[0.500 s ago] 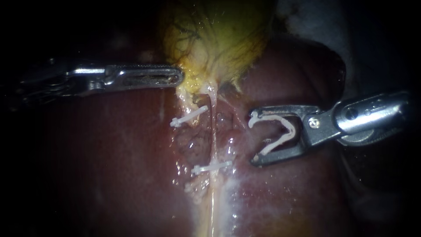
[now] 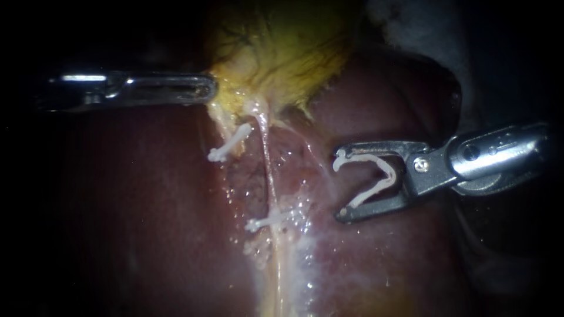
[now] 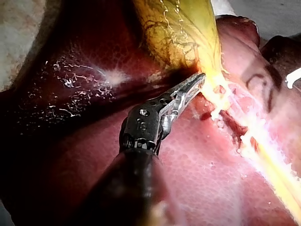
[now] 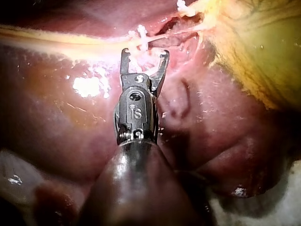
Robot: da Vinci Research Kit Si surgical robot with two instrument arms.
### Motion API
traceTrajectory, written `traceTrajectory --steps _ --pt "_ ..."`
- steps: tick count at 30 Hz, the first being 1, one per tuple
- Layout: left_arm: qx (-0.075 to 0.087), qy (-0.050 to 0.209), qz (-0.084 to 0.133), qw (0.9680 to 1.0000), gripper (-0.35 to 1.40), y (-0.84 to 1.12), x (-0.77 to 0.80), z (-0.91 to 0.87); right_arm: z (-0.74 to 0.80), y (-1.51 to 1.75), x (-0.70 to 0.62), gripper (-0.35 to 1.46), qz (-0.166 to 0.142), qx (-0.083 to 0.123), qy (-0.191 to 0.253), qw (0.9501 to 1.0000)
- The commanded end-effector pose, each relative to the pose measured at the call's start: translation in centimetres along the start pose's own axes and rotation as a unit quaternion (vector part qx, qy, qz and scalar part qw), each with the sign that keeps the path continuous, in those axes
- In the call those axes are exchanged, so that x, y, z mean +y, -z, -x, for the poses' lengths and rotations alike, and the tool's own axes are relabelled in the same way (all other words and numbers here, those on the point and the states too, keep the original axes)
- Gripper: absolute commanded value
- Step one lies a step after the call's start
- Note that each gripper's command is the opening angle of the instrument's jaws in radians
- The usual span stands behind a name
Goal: Clipping second clip right tube
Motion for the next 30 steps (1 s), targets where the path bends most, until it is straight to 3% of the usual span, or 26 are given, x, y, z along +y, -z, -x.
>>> traceTrajectory --steps 1,5,9,13,23,30 --pt "-0.003 0.001 0.001 1.0 -0.35 0.03 0.0 0.02 0.0 -0.01 0.0 0.58 0.0 0.0 0.0 1.0" --pt "-0.004 0.002 0.0 1.0 -0.35 0.05 0.0 0.04 -0.01 -0.08 0.02 0.57 -0.012 0.001 -0.001 0.9999" --pt "-0.005 -0.001 0.0 1.0 -0.35 0.04 -0.02 0.04 0.02 -0.22 0.05 0.55 -0.053 0.01 -0.038 0.9978" --pt "-0.006 -0.001 0.001 1.0 -0.35 0.05 -0.05 0.04 0.12 -0.41 0.08 0.55 -0.065 0.02 -0.073 0.9951" --pt "-0.008 -0.002 0.0 1.0 -0.35 0.07 -0.17 0.05 0.37 -0.96 0.2 0.54 -0.083 0.024 -0.154 0.9843" --pt "-0.008 -0.004 -0.001 1.0 -0.35 0.08 -0.26 0.05 0.56 -1.26 0.27 0.54 -0.097 0.024 -0.185 0.9776"
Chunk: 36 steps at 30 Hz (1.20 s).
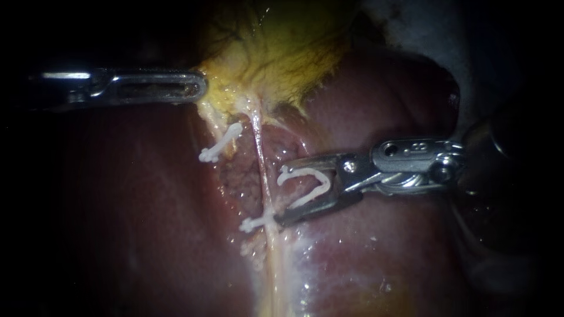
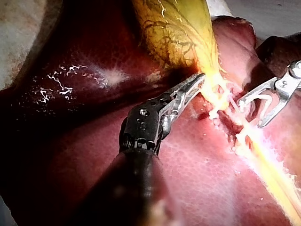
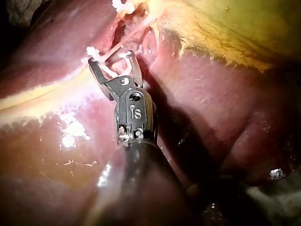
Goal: Clipping second clip right tube
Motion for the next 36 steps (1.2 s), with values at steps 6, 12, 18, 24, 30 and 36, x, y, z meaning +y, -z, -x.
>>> traceTrajectory --steps 6,12,18,24,30,36 --pt "0.0 -0.002 -0.002 1.0 -0.35 0.02 -0.06 0.01 0.0 -0.19 0.04 0.54 -0.019 0.035 -0.038 0.9985" --pt "0.0 -0.002 -0.002 1.0 -0.35 0.02 -0.07 0.01 -0.07 -0.32 0.02 0.54 -0.086 0.061 -0.075 0.9916" --pt "0.0 -0.002 -0.002 1.0 -0.35 0.02 -0.07 0.01 -0.1 -0.35 -0.09 0.51 -0.128 0.082 -0.099 0.9834" --pt "0.0 -0.002 -0.002 1.0 -0.35 0.02 -0.07 0.01 -0.16 -0.32 -0.21 0.47 -0.16 0.093 -0.114 0.9761" --pt "0.0 -0.002 -0.002 1.0 -0.35 0.02 -0.07 0.01 -0.2 -0.29 -0.24 0.35 -0.166 0.091 -0.123 0.9743" --pt "0.0 -0.002 -0.002 1.0 -0.35 0.02 -0.07 0.01 -0.19 -0.29 -0.25 0.08 -0.164 0.091 -0.129 0.9737"
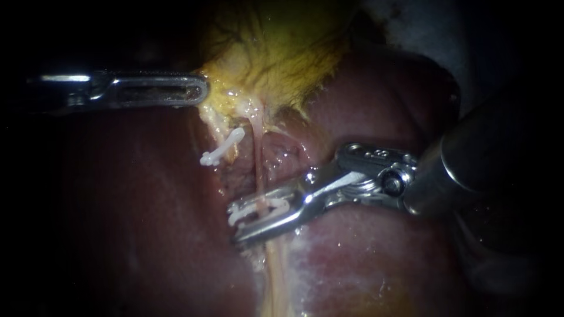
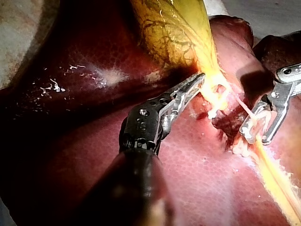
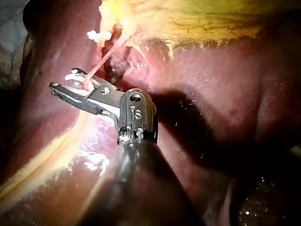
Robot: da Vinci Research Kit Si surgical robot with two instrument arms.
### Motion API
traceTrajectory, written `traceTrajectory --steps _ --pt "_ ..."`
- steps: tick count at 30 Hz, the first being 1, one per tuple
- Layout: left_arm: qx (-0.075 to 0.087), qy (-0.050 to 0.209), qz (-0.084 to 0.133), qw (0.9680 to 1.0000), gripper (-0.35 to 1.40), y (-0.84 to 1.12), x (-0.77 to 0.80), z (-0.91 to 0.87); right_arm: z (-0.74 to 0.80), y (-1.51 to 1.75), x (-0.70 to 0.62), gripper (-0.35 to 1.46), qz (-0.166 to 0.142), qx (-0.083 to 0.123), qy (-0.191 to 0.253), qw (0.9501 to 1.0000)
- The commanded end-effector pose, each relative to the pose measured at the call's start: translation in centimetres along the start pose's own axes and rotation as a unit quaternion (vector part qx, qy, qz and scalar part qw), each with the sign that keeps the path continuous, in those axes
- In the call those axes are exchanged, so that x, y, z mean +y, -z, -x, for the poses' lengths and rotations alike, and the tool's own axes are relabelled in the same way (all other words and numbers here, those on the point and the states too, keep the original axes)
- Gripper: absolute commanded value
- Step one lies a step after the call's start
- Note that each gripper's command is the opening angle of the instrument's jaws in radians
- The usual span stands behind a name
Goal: Clipping second clip right tube
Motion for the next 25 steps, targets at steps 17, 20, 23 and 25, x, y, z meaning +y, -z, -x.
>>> traceTrajectory --steps 17,20,23,25 --pt "0.0 0.0 0.0 1.0 -0.35 0.0 0.0 0.0 0.03 0.01 -0.01 -0.35 0.0 -0.003 -0.041 0.9992" --pt "0.0 0.0 0.0 1.0 -0.35 0.0 0.0 0.0 0.03 0.01 0.0 -0.35 0.001 -0.002 -0.041 0.9992" --pt "0.0 0.0 0.0 1.0 -0.35 0.0 0.0 0.0 0.03 0.01 0.0 -0.35 0.001 -0.002 -0.041 0.9992" --pt "0.0 0.0 0.0 1.0 -0.35 0.0 0.0 0.0 0.04 0.01 0.01 -0.35 0.002 -0.004 -0.04 0.9992"
